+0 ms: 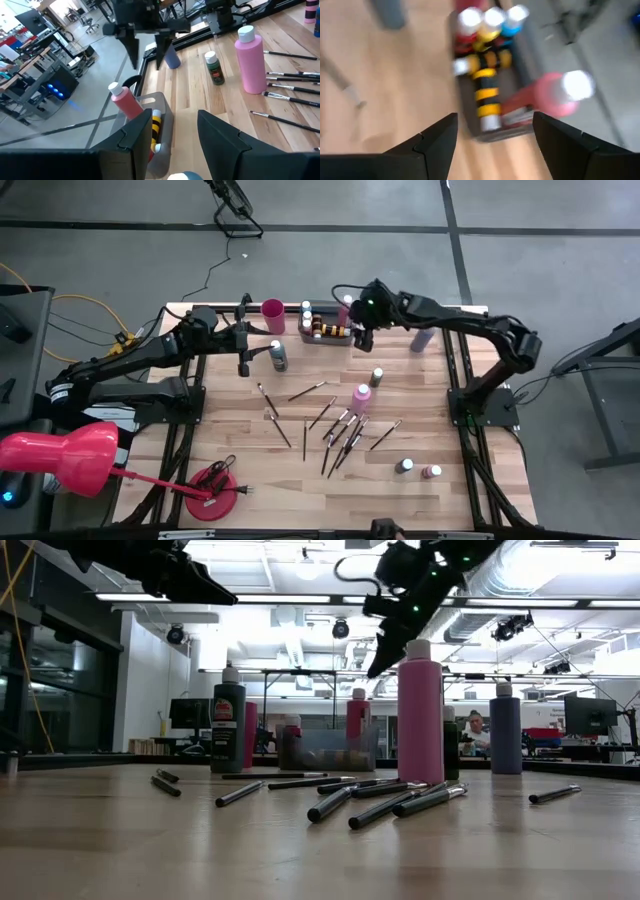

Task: Pick & Place Paint Supplies
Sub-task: Put the small green paint bottle into the black bin

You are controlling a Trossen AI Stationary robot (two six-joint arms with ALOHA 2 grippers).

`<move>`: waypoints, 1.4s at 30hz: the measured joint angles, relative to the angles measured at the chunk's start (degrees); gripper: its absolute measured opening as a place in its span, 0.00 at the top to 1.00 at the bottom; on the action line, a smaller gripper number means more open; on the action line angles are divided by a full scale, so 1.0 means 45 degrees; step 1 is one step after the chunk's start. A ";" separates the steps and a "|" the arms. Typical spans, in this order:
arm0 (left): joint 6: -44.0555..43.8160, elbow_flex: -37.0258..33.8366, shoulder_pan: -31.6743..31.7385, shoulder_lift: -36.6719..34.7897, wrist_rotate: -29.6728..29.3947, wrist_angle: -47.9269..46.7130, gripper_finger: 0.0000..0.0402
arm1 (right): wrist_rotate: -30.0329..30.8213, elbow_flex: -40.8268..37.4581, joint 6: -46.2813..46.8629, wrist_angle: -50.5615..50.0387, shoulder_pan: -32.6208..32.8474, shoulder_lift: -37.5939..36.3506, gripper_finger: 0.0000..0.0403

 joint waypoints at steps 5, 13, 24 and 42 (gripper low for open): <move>-0.0005 0.0000 0.0000 0.0005 0.0002 0.0000 0.62 | -0.0811 0.2311 -0.0031 -0.2089 -0.0091 0.1713 0.38; -0.0005 0.0000 0.0001 0.0005 0.0000 0.0000 0.62 | -0.0733 0.5298 -0.0741 -0.3503 0.0119 0.4240 0.38; -0.0003 0.0000 0.0000 0.0005 -0.0001 0.0005 0.62 | -0.0069 0.6173 -0.2590 -0.3883 0.0259 0.6220 0.38; -0.0005 -0.0005 0.0005 0.0005 0.0001 0.0000 0.62 | 0.0656 0.6178 -0.3274 -0.3515 -0.0014 0.6836 0.38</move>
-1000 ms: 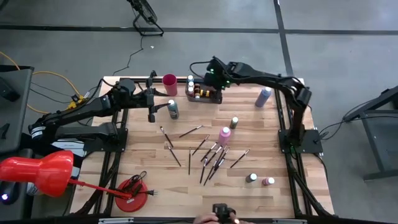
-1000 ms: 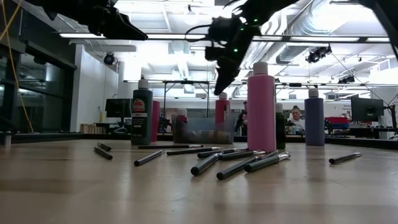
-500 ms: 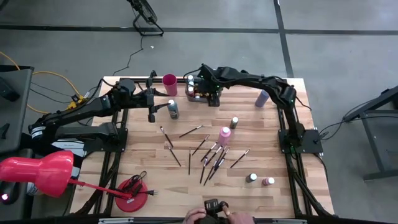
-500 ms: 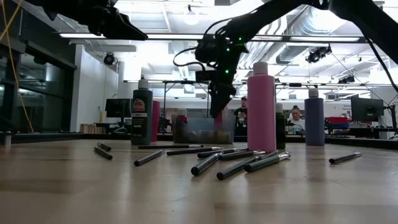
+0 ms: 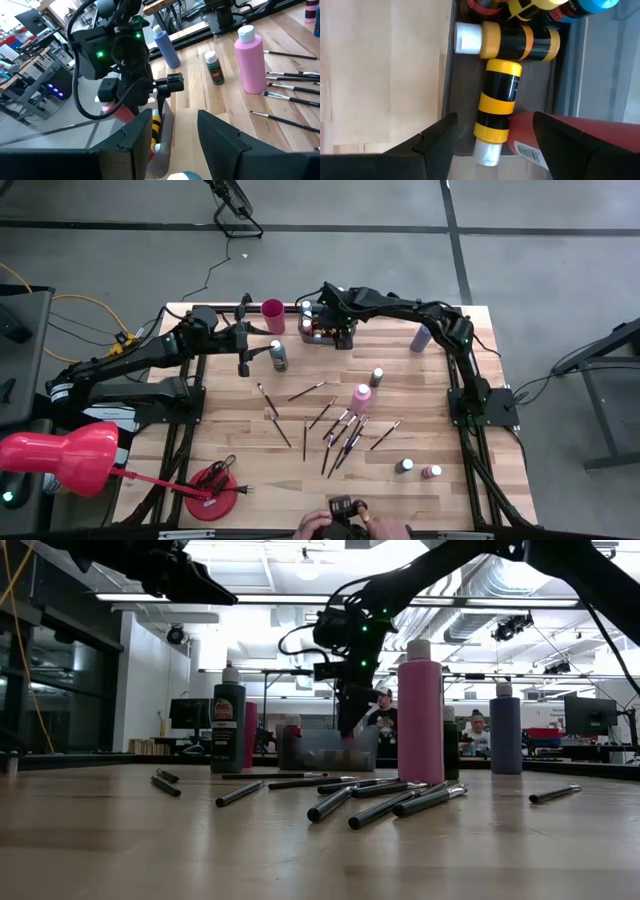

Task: Pick & Place Paint Supplies
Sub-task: Put the small green paint bottle into the black bin

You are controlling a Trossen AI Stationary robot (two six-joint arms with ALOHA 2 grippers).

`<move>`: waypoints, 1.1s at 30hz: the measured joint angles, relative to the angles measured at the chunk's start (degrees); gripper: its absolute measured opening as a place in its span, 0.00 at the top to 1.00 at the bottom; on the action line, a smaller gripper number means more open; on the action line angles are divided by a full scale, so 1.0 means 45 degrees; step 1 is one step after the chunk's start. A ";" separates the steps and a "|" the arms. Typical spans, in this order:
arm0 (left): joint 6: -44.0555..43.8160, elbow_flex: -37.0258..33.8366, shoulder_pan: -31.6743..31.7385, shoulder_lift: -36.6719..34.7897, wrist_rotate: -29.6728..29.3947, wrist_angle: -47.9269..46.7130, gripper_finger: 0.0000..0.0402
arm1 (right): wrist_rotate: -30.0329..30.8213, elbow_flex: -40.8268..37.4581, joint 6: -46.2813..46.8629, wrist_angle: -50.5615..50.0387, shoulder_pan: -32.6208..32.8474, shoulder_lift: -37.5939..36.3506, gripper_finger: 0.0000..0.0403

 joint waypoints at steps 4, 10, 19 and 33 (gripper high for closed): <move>0.0005 0.0000 0.0000 0.0000 0.0002 0.0000 0.62 | 0.0035 -0.0003 0.0043 0.0052 0.0113 -0.0030 0.38; 0.0004 0.0000 0.0000 0.0000 0.0002 0.0000 0.62 | -0.0024 -0.0024 0.0568 0.0246 0.0343 -0.0317 0.38; 0.0002 0.0000 0.0000 0.0000 0.0001 0.0000 0.62 | 0.0043 -0.0029 0.3800 -0.0315 0.0705 -0.0966 0.38; 0.0003 0.0000 0.0000 0.0000 0.0001 0.0002 0.62 | -0.1466 -0.0019 1.0734 -0.3367 0.1030 -0.3068 0.38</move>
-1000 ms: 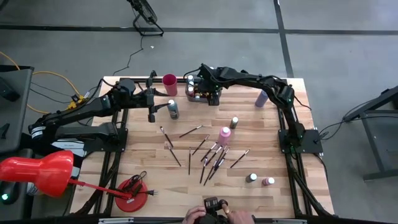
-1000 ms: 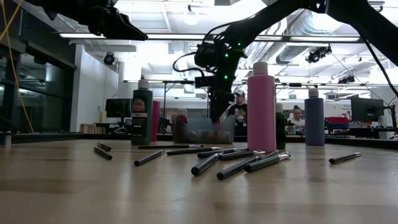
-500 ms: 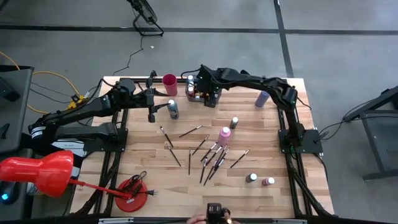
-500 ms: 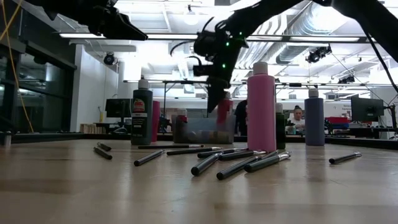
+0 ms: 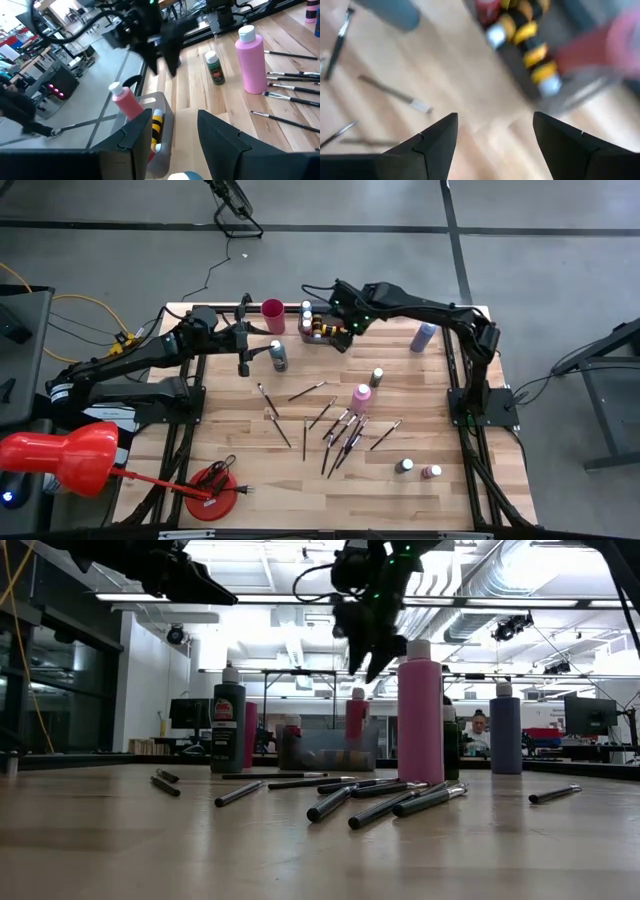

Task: Pick & Place Paint Supplies
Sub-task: Put the small green paint bottle into the black bin

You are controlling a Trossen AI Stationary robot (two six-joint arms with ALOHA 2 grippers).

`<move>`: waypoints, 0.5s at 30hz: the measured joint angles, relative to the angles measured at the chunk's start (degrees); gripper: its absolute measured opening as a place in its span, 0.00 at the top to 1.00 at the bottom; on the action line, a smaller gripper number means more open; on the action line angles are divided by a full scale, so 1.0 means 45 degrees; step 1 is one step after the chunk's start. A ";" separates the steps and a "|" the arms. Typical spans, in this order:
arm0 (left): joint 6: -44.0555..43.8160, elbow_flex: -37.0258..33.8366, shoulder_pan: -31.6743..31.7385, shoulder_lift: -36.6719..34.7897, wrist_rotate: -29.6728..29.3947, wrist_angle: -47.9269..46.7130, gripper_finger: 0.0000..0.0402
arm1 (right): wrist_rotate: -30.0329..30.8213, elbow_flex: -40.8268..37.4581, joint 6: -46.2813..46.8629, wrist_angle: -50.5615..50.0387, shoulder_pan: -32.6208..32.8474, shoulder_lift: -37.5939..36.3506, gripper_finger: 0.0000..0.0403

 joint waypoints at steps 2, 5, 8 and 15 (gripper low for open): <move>-0.0002 0.0000 -0.0005 0.0000 -0.0001 -0.0007 0.62 | -0.0491 0.0000 0.0287 -0.1017 0.0001 -0.0144 0.38; -0.0003 0.0000 -0.0004 0.0000 0.0002 -0.0002 0.62 | -0.0827 -0.0002 0.0324 -0.2777 0.0149 -0.0331 0.38; 0.0000 0.0000 -0.0004 0.0000 -0.0003 -0.0002 0.62 | -0.0830 -0.0005 0.0376 -0.4335 0.0370 -0.0557 0.38; -0.0003 0.0000 0.0000 0.0000 -0.0003 -0.0001 0.62 | -0.0370 -0.1108 0.2223 -0.4981 0.0685 -0.0944 0.38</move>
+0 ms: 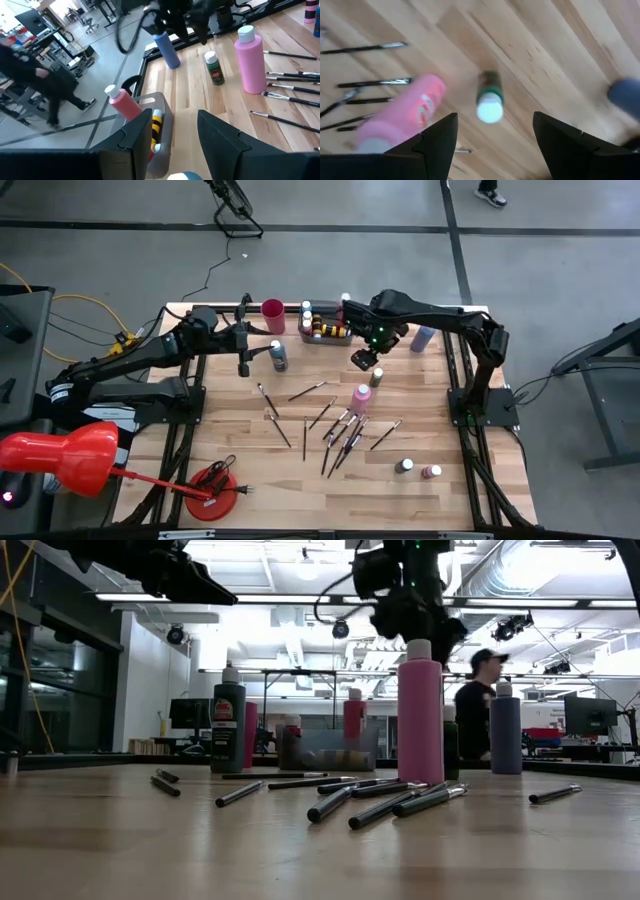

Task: Pick & Place Paint Supplies
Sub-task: Put the small green paint bottle into the black bin

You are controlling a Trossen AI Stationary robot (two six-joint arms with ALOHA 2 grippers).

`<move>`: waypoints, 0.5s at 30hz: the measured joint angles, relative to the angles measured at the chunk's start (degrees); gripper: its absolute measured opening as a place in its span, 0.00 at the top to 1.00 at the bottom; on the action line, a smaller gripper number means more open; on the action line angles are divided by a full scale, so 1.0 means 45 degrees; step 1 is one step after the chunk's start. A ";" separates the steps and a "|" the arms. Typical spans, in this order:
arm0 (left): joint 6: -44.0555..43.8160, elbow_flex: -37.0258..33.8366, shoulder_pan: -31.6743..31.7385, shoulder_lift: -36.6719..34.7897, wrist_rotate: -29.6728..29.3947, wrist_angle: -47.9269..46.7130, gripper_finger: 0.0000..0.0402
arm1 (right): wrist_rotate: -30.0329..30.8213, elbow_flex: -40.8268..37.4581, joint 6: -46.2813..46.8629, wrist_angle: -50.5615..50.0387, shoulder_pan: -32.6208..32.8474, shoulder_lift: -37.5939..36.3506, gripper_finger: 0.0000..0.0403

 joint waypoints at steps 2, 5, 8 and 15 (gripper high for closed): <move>0.0002 0.0000 -0.0003 0.0000 0.0003 0.0000 0.62 | 0.0007 -0.0549 0.0505 0.0141 0.0071 -0.0069 0.38; 0.0003 0.0000 -0.0003 0.0000 0.0005 0.0005 0.62 | -0.0279 -0.1123 0.1168 0.0498 0.0219 -0.0072 0.38; 0.0000 0.0000 -0.0005 0.0000 0.0001 0.0001 0.62 | -0.0450 -0.1365 0.1647 0.0726 0.0403 -0.0075 0.38; 0.0002 0.0000 -0.0002 0.0000 0.0000 -0.0002 0.62 | -0.0003 -0.2340 0.2572 0.1558 0.0520 -0.0087 0.38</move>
